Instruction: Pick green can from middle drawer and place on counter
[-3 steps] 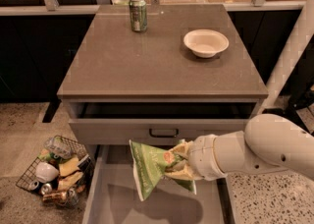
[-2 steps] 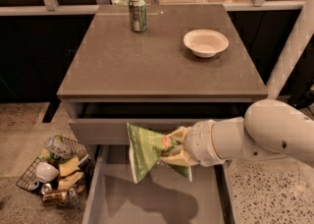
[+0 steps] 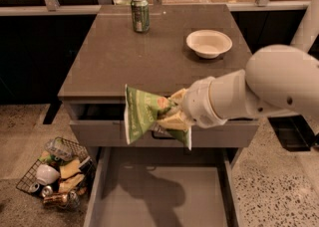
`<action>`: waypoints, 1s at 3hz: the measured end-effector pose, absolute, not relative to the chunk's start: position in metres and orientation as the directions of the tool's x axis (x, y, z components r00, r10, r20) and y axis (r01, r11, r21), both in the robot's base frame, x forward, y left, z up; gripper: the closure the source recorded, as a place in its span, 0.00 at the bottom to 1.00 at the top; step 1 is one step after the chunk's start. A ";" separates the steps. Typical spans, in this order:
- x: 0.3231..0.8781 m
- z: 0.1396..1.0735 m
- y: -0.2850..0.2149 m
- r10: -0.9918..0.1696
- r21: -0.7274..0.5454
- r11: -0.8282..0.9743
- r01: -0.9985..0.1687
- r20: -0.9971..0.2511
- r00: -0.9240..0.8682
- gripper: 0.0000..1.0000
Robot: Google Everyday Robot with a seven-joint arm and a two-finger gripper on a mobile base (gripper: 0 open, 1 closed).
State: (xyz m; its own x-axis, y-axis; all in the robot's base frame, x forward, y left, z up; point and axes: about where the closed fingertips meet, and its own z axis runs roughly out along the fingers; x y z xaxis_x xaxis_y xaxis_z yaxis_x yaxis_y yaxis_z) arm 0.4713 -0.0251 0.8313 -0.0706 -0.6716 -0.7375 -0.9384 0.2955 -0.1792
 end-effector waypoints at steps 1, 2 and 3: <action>0.501 0.868 -0.023 -0.688 -0.169 0.327 -0.930 -0.718 -0.111 1.00; 0.546 0.907 -0.012 -0.686 -0.161 0.364 -0.917 -0.713 -0.147 1.00; 0.591 0.924 -0.002 -0.662 -0.169 0.393 -0.904 -0.734 -0.151 1.00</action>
Offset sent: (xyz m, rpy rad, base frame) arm 0.1330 0.0240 0.1202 -0.0241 0.0490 -0.1433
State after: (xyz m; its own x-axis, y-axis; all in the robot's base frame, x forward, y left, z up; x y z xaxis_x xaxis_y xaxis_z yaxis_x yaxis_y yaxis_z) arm 0.5912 -0.0024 0.9238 -0.1512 -0.6624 -0.7337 -0.9038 0.3932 -0.1688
